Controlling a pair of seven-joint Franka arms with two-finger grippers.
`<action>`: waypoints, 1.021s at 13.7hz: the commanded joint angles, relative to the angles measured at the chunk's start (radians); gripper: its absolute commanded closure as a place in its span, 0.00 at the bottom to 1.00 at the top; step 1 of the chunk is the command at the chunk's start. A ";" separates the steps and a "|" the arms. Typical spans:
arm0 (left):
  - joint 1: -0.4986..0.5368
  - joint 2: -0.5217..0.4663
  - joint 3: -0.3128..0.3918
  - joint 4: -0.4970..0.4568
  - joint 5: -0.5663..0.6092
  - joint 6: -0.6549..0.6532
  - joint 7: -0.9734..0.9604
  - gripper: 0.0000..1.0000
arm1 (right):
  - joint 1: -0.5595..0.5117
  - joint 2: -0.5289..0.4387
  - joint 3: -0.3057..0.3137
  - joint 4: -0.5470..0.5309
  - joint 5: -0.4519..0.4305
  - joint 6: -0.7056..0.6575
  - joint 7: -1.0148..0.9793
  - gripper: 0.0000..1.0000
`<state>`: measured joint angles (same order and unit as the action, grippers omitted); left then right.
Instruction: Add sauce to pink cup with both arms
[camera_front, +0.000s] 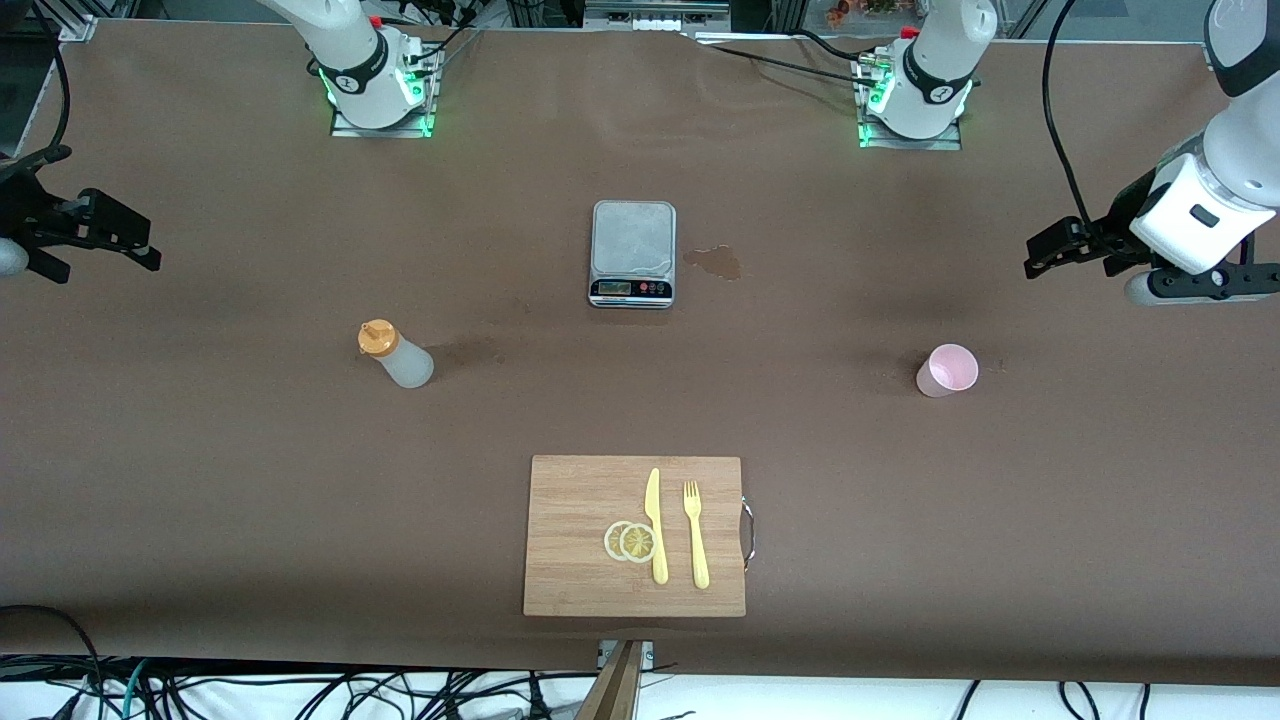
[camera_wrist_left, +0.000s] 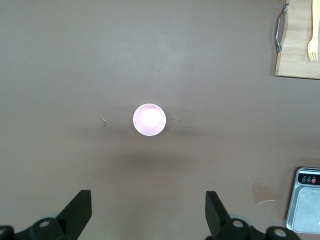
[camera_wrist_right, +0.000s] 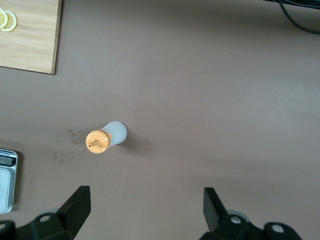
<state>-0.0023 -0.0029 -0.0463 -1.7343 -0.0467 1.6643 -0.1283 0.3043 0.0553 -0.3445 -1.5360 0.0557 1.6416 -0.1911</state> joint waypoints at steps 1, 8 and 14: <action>-0.001 -0.011 -0.003 -0.014 0.017 0.008 0.015 0.00 | -0.001 -0.017 -0.001 0.008 -0.010 0.003 -0.011 0.00; -0.015 -0.009 -0.003 -0.013 0.021 -0.034 0.062 0.00 | -0.001 -0.014 0.002 0.011 0.000 0.023 -0.010 0.00; -0.007 -0.011 -0.001 -0.008 0.021 -0.052 0.068 0.00 | -0.001 0.008 0.002 0.000 0.013 0.043 -0.005 0.00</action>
<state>-0.0133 -0.0029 -0.0517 -1.7394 -0.0465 1.6250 -0.0848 0.3047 0.0578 -0.3444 -1.5299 0.0584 1.6715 -0.1914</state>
